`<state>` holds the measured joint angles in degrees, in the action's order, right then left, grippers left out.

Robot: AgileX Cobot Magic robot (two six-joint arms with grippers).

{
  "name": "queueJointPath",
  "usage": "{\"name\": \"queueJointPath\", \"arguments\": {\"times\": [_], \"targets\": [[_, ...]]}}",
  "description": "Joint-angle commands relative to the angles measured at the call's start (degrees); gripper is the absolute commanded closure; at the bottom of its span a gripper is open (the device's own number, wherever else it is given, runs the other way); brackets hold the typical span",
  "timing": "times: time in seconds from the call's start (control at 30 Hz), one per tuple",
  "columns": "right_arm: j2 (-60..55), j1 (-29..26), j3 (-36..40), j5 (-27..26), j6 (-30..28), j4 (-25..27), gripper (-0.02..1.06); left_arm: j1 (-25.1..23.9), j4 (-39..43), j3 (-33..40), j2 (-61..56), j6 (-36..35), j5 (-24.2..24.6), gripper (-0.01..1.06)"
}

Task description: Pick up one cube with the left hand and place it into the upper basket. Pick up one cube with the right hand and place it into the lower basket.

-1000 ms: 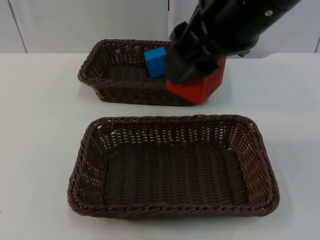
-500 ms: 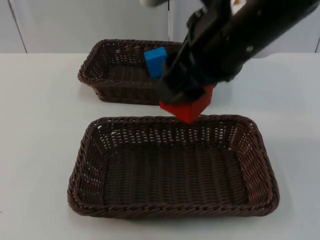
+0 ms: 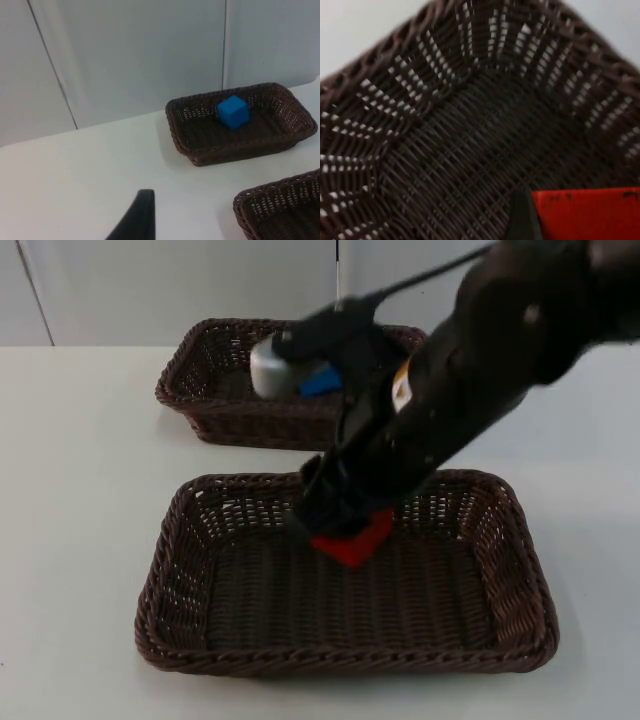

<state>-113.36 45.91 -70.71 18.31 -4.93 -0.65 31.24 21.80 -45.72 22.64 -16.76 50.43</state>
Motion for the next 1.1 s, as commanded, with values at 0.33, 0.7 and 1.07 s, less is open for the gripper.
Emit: {"name": "queueJointPath", "arguments": {"times": [0.33,0.7,1.07], "targets": [[-5.38,0.15,0.04,-1.83,0.58,-0.16,0.91,0.03,0.01,0.41,-0.26,-0.16,-0.17,0.07],[-4.73,0.15,-0.19,-0.90,1.41,-0.04,0.20,0.03,0.01,0.41,-0.26,-0.16,-0.17,0.07],[10.34,0.15,-0.19,3.60,1.66,-0.04,0.18,0.03,0.01,0.41,-0.26,-0.16,-0.17,0.07]]}}
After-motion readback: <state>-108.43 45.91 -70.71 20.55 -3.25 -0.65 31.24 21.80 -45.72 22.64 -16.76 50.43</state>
